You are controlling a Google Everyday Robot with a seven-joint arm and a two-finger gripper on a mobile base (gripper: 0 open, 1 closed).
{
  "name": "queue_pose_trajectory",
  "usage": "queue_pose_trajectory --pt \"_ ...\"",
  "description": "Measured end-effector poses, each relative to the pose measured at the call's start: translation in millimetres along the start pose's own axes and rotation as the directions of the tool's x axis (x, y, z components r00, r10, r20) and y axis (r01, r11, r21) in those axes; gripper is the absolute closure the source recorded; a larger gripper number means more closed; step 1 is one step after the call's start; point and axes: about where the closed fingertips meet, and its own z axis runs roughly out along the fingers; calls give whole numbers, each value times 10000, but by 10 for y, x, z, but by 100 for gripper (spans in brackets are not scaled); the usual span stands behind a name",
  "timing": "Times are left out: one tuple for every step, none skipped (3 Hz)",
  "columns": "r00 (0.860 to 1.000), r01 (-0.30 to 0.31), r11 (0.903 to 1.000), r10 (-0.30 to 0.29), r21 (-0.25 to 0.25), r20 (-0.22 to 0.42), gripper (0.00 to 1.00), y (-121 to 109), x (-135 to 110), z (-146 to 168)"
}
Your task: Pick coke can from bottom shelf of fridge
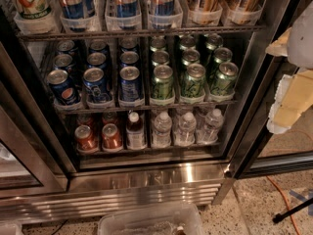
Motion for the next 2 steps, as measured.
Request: queue_pose_trajectory --pt "9999 81 10000 -81 30 138 0 8 -53 0" --pt "9973 229 9996 -217 -159 706 0 64 -207 51"
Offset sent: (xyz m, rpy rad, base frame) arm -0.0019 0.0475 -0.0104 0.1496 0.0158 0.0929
